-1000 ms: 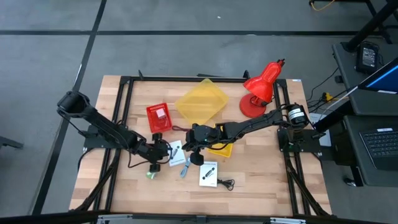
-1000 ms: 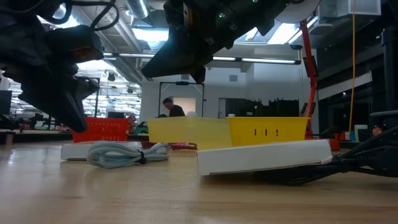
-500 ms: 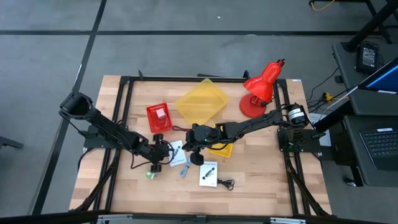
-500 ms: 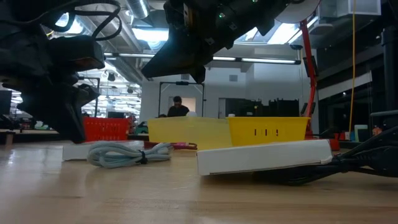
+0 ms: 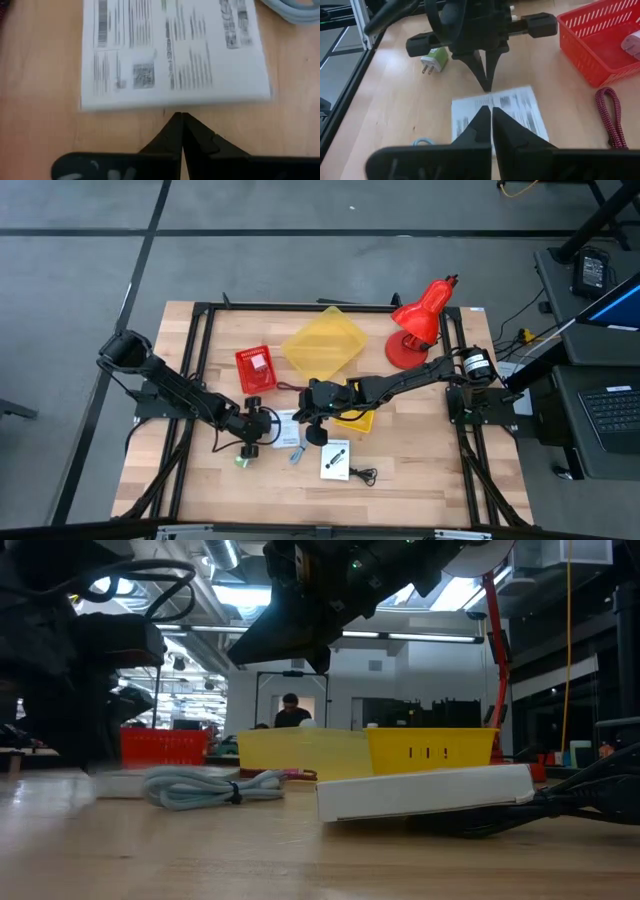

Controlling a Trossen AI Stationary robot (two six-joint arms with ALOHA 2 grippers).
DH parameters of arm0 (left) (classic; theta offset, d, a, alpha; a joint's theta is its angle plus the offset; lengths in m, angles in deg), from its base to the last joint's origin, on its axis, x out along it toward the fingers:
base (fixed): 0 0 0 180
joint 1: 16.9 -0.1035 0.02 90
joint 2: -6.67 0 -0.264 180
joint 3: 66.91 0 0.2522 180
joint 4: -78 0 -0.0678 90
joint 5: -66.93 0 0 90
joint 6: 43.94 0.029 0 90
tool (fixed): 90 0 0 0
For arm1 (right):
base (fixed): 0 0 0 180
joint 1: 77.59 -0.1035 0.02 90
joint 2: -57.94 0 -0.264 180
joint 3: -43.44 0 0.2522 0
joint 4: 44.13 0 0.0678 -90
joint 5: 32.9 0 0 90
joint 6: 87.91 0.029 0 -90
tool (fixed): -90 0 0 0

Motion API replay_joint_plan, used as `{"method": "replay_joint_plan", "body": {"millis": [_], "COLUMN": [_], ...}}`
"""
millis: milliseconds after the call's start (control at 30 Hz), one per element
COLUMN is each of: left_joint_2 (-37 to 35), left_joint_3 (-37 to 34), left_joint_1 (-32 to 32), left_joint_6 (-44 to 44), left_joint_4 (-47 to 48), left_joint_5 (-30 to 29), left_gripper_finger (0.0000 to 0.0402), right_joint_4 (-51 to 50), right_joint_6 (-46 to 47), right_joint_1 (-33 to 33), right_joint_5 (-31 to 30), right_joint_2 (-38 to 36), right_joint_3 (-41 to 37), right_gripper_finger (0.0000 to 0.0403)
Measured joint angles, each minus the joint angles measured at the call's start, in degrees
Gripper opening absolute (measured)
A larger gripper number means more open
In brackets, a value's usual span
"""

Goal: Pick and place items into bin
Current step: Put the left white box into the small yellow bin

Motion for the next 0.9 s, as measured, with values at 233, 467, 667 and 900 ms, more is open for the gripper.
{"method": "replay_joint_plan", "body": {"millis": [233, 467, 667, 900], "left_joint_2": [0.0, -1.36, -3.21, -0.6], "left_joint_3": [0.0, 0.45, 0.52, 0.59], "left_joint_1": [0.0, 0.02, 0.04, -1.26], "left_joint_6": [0.06, 2.57, 5.81, 7.12], "left_joint_4": [-0.06, -0.93, -3.14, -5.37], "left_joint_5": [-0.32, -1.16, -1.94, -1.89], "left_gripper_finger": [0.0002, 0.0002, 0.0002, 0.0002], "right_joint_4": [-0.41, -1.17, -1.25, -1.34], "right_joint_6": [0.8, 1.77, 1.77, 1.8], "right_joint_1": [0.0, 0.0, 0.0, 0.0], "right_joint_5": [0.0, 0.0, 0.0, 0.0], "right_joint_2": [0.0, -0.02, -0.02, -0.02], "right_joint_3": [0.0, 0.0, 0.0, 0.0], "right_gripper_finger": [0.0, 0.0, 0.0, 0.0]}}
